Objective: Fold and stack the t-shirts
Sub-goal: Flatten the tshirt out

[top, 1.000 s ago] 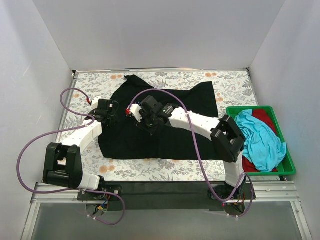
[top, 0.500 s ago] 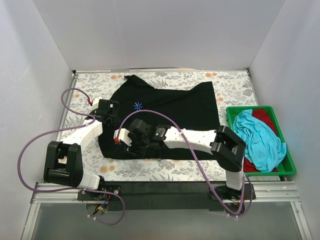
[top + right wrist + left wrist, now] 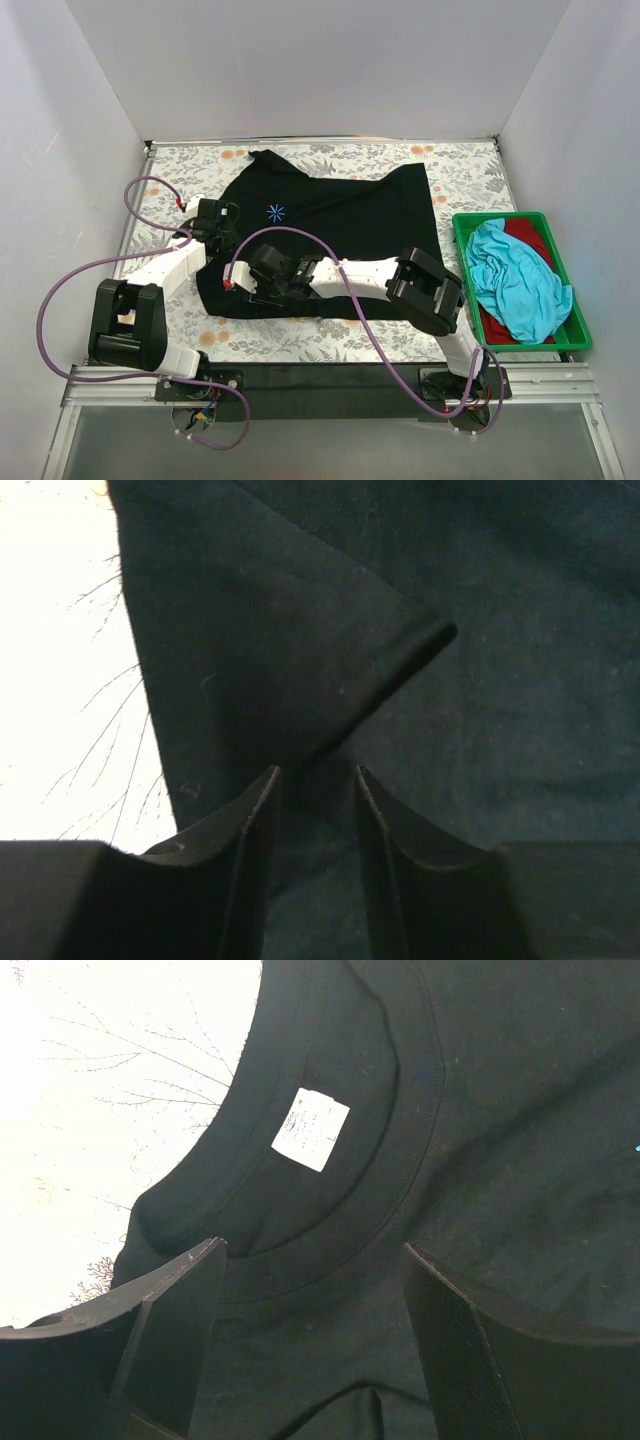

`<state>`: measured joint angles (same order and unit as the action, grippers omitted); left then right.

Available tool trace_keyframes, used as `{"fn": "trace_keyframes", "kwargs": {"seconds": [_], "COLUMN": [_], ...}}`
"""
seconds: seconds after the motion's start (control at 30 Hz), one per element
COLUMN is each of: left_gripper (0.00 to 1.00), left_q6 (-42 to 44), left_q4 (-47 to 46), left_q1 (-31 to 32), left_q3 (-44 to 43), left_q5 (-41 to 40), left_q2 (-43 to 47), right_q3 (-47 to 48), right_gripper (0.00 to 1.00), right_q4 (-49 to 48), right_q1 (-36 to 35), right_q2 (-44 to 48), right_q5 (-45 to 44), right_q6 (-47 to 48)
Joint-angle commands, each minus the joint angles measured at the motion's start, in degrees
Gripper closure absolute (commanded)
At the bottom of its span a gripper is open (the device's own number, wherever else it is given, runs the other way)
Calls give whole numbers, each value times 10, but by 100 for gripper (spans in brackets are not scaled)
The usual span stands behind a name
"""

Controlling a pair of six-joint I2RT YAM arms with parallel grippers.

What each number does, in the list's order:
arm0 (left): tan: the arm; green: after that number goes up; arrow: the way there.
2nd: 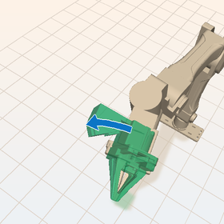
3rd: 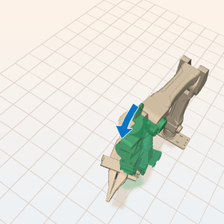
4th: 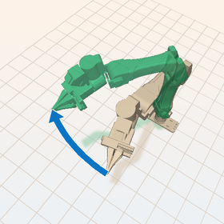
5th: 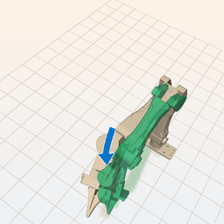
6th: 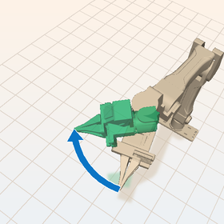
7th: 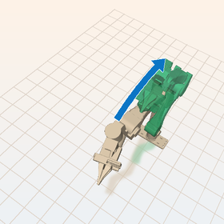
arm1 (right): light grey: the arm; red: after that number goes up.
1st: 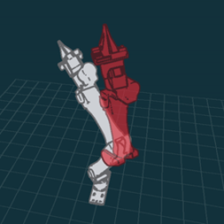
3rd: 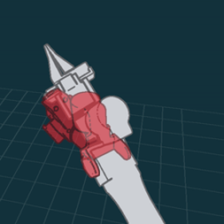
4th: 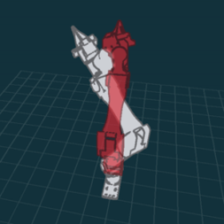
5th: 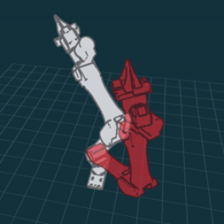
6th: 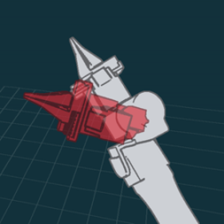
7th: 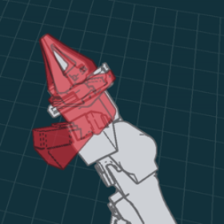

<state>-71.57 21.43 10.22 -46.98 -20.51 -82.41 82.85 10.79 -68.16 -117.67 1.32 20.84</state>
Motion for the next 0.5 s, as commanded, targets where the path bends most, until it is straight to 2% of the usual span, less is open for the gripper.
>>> {"fn": "trace_keyframes", "kwargs": {"seconds": [0.0,0.23,0.37,0.47], "left_gripper": [35,35,35,35], "left_q6": [1,2,3,3], "left_q4": [-2,0,0,0], "left_q1": [-3,-3,-3,-3], "left_q3": [-7,-7,-7,-7], "left_q5": [-8,-6,-4,-3], "left_q2": [1,1,1,1], "right_q3": [20,16,13,7], "right_gripper": [65,80,96,99], "right_q4": [-39,-52,-54,-54], "right_q1": [-1,-2,-1,-1], "right_q2": [-11,-18,-12,4], "right_q5": [-11,-51,-56,-47], "right_q6": [3,4,6,4]}}
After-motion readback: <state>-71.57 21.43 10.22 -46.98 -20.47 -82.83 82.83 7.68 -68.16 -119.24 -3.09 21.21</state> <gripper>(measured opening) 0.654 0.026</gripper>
